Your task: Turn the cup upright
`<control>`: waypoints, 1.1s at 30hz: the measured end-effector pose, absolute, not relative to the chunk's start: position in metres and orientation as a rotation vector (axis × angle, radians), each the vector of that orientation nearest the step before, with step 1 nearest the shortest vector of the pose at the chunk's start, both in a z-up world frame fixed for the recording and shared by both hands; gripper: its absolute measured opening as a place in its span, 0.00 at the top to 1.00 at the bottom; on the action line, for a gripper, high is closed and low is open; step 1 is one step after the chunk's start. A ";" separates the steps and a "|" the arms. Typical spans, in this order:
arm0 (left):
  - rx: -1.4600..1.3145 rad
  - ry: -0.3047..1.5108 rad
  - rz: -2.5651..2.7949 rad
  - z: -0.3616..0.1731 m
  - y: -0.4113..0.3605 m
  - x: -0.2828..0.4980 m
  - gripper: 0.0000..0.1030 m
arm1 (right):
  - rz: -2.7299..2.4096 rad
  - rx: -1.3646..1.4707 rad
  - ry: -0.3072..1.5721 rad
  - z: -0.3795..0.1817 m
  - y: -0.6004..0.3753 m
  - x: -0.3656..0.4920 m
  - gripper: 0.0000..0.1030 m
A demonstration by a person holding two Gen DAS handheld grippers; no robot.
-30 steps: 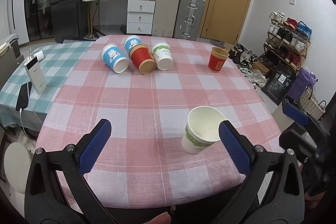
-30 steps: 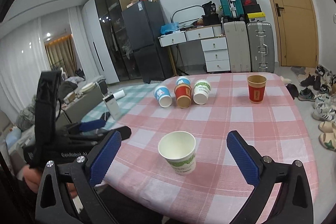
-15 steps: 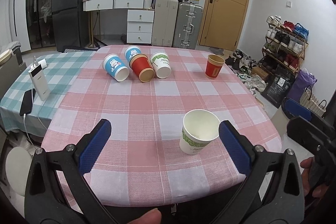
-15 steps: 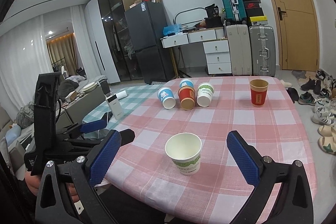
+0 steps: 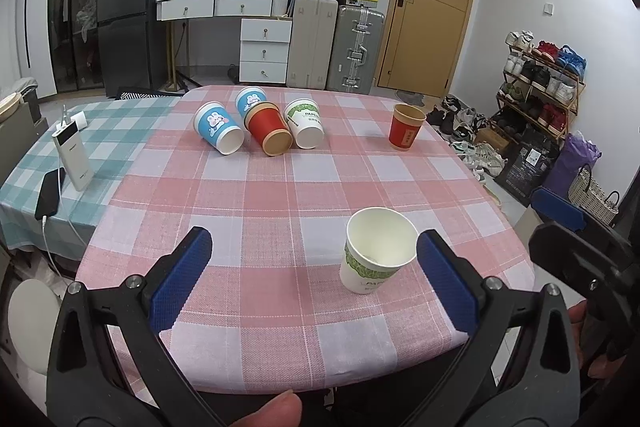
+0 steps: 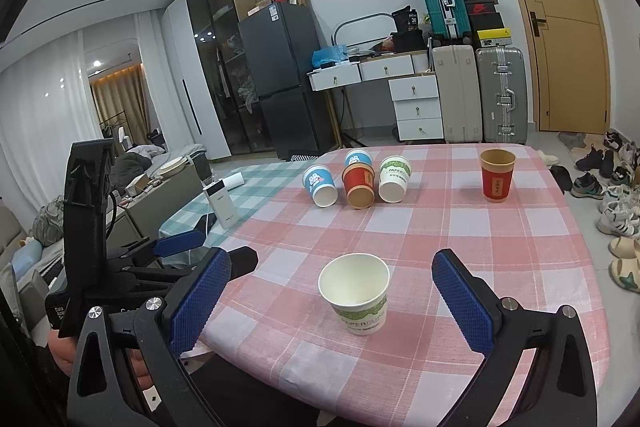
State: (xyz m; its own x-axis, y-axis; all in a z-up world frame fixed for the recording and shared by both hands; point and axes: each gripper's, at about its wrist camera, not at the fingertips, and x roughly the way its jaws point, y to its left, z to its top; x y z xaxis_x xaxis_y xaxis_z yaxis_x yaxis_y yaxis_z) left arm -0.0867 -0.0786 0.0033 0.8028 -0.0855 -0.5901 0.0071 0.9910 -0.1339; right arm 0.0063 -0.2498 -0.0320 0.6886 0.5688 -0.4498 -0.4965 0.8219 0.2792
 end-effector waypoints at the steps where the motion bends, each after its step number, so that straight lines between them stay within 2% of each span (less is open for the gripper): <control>1: -0.128 0.637 -0.049 0.003 -0.079 -0.087 0.01 | 0.598 0.140 0.551 -0.032 -0.250 0.006 0.00; 33: -0.125 0.645 -0.056 -0.002 -0.080 -0.084 0.01 | 0.598 0.153 0.571 -0.037 -0.251 0.007 0.00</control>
State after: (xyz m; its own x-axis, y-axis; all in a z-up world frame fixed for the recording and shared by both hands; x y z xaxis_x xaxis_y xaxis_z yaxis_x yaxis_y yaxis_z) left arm -0.0844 -0.0802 -0.0017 0.7977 -0.0905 -0.5962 0.0127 0.9910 -0.1333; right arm 0.0069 -0.2507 -0.0374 0.6780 0.5711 -0.4628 -0.4889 0.8205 0.2963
